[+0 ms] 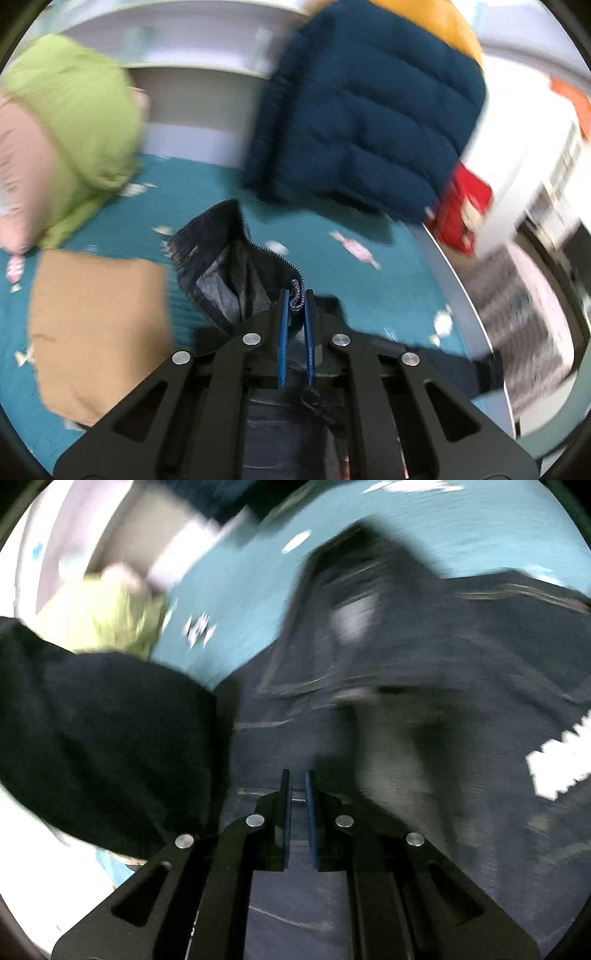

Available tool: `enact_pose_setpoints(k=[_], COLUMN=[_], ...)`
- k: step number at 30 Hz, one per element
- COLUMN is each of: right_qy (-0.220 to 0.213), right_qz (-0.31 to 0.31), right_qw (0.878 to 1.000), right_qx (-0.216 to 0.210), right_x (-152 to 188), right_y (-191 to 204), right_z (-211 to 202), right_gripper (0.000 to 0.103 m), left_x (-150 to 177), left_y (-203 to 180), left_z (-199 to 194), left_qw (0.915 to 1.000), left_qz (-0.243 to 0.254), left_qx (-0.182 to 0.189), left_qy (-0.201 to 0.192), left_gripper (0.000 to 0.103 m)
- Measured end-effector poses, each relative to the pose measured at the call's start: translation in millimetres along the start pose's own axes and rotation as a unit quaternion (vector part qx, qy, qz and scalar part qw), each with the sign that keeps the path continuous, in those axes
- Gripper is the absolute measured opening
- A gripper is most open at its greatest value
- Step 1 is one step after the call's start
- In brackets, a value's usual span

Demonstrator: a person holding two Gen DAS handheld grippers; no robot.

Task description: Fold large clothes

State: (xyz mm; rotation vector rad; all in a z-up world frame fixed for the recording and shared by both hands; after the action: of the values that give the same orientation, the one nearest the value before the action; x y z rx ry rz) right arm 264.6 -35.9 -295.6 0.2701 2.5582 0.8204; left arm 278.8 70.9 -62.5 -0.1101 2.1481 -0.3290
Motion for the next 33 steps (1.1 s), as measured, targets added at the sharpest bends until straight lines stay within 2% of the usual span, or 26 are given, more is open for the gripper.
enact_pose_setpoints(k=[2,5,8,10,12,14,15,16,17,19,20,23,26,28,30,31,33], right_qy=[-0.029,-0.042,-0.048,-0.055,-0.065,-0.075,-0.079,-0.082,-0.084,-0.092,-0.099,-0.099,-0.089,-0.078,-0.06,-0.051,-0.036], right_qz=[0.039,0.09,0.13,0.164,0.184,0.174,0.169,0.162,0.157,0.147,0.14,0.116,0.094,0.084,0.073,0.071,0.069], right_qw=[0.998,0.994,0.987,0.981,0.976,0.976,0.976,0.977,0.977,0.978,0.978,0.982,0.987,0.989,0.992,0.992,0.994], right_qx=[0.027,0.048,0.084,0.083,0.092,0.103,0.108,0.114,0.118,0.119,0.119,0.11,0.096,0.094,0.086,0.085,0.076], right_x=[-5.5,8.1,17.4,25.8,28.3,22.8,18.2,14.4,10.4,-0.9,-3.1,-11.7,-12.3,-15.6,-16.5,-15.0,-11.4], right_y=[-42.3,-94.1,-143.8,-164.3,-180.1,-188.6,-193.1,-190.9,-189.0,-188.7,-191.7,-176.8,-163.4,-154.1,-142.5,-139.4,-130.9], right_z=[-24.2,-50.5,-69.0,-78.4,-90.9,-103.8,-111.8,-113.3,-114.5,-113.3,-119.4,-117.6,-113.4,-100.9,-83.7,-78.0,-62.5], right_gripper=[0.007,0.007,0.007,0.007,0.01,0.011,0.011,0.014,0.018,0.049,0.052,0.052,0.055,0.056,0.056,0.056,0.056], left_x=[30.8,84.6,144.8,192.7,226.5,240.6,241.4,237.6,230.5,203.8,195.2,166.4,145.4,138.8,142.4,146.2,162.7], left_y=[-34.8,-80.6,-118.6,-135.1,-151.5,-161.9,-166.0,-170.7,-172.0,-174.9,-172.4,-143.0,-96.7,-59.8,-19.0,-4.8,30.1], left_z=[34.6,84.4,130.9,156.3,167.8,161.1,157.3,147.2,139.5,117.6,111.1,95.4,84.5,81.9,83.0,82.3,83.7], left_qw=[0.9988,0.9933,0.9838,0.975,0.9649,0.9584,0.9565,0.9548,0.9566,0.9635,0.9637,0.9716,0.9801,0.9852,0.9874,0.9877,0.9868], left_qz=[0.023,0.066,0.1,0.115,0.143,0.171,0.177,0.18,0.176,0.159,0.158,0.147,0.139,0.126,0.11,0.103,0.085], left_qx=[0.015,0.036,0.072,0.087,0.094,0.098,0.106,0.121,0.13,0.156,0.16,0.139,0.095,0.061,0.021,0.008,-0.019], left_qy=[0.04,0.087,0.13,0.169,0.2,0.206,0.206,0.204,0.192,0.149,0.144,0.123,0.105,0.1,0.112,0.117,0.137], left_gripper=[0.008,0.008,0.008,0.008,0.008,0.012,0.022,0.057,0.074,0.075,0.075,0.075,0.075,0.075,0.073,0.065,0.056])
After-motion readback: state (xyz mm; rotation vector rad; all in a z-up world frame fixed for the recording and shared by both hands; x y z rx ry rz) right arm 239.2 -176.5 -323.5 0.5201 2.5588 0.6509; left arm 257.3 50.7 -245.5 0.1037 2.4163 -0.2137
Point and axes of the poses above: each gripper's, at about its wrist camera, not at the fingertips, and z roughly the way its jaws point, y to its left, x to its underside, the point moved 10 cm from there along z, roughly the way its jaws point, and after that the axes turned 7 degrees about -y, right-handed, at the moved point
